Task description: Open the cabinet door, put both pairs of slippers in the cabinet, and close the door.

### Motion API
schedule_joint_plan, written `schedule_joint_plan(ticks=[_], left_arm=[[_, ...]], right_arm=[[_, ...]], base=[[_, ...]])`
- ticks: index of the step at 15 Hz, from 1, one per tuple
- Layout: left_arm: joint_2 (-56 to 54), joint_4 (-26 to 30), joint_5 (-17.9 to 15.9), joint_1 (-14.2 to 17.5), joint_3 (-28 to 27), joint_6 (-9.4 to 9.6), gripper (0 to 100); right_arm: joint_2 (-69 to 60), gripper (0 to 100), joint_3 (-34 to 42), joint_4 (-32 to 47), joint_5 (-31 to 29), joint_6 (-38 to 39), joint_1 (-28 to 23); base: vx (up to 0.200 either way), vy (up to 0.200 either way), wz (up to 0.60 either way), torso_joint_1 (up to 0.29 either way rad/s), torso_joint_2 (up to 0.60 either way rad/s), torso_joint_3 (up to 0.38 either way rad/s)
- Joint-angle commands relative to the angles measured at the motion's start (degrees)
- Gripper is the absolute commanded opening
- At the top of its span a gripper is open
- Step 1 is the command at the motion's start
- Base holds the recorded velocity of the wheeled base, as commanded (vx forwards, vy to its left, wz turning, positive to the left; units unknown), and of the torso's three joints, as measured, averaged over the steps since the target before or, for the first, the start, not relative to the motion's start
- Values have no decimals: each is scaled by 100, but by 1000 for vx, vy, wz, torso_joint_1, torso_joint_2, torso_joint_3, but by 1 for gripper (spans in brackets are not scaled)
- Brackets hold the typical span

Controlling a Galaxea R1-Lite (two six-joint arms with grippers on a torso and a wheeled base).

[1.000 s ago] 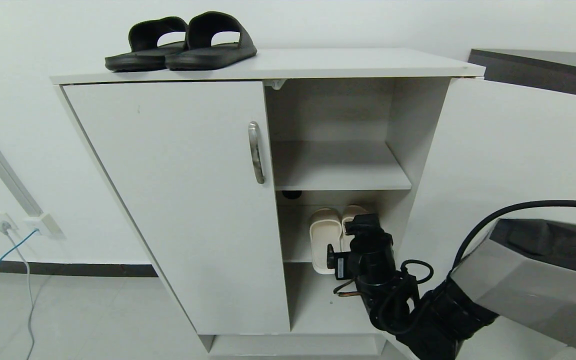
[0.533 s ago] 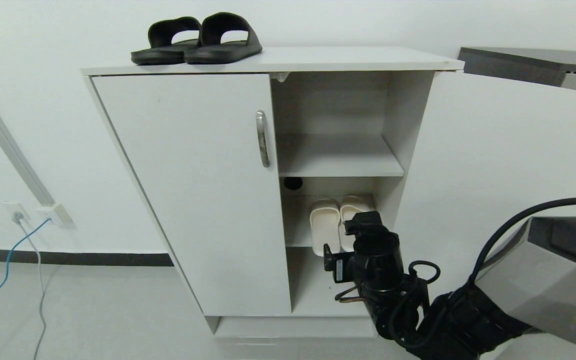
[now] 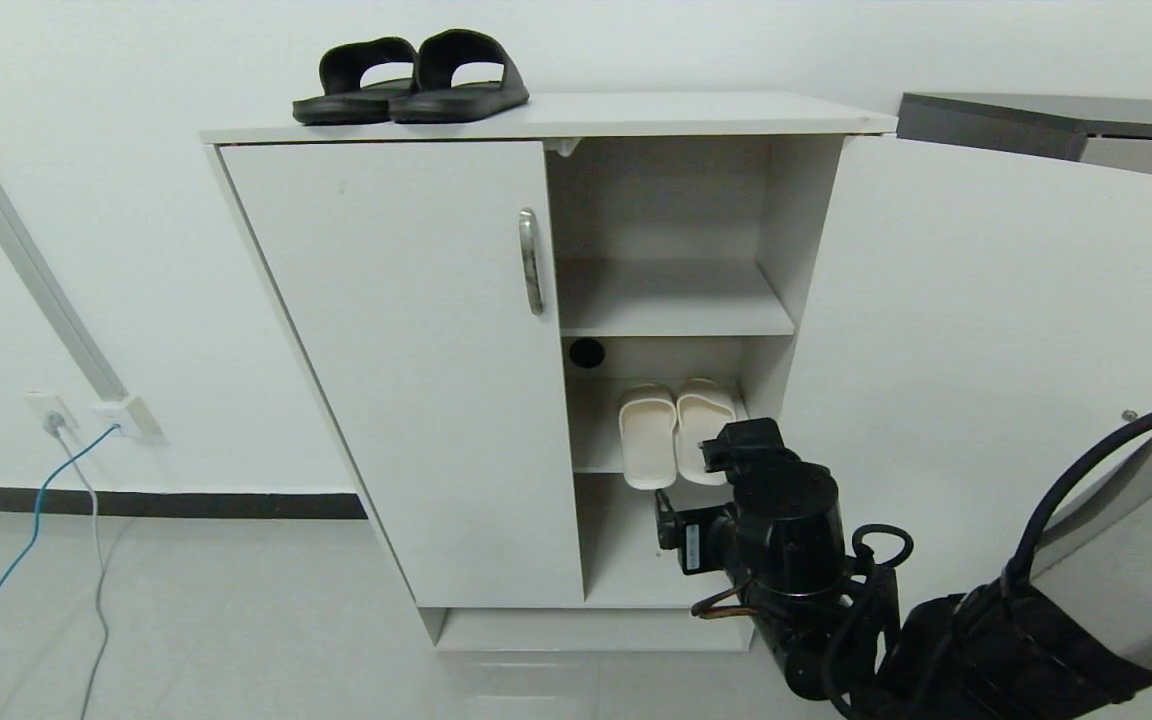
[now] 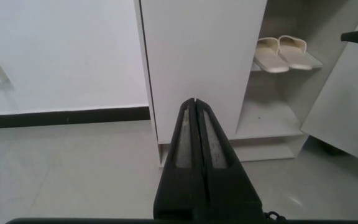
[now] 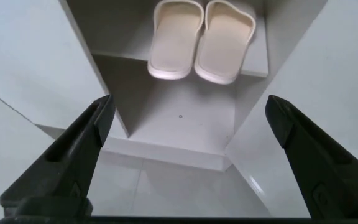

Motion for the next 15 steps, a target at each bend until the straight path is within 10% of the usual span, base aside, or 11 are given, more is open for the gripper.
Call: schedule_joint_plan(ticks=[1,15], left_arm=[[0,-1,7,1,2,4,0],[0,-1,-2,1,2,4,0]], right_arm=[[-59,100,38,3,0,1,-1],[-68,100,249,-138,8,-166,8]], base=[[0,0,0,0,0,0],[0,157,0,3,3,3]])
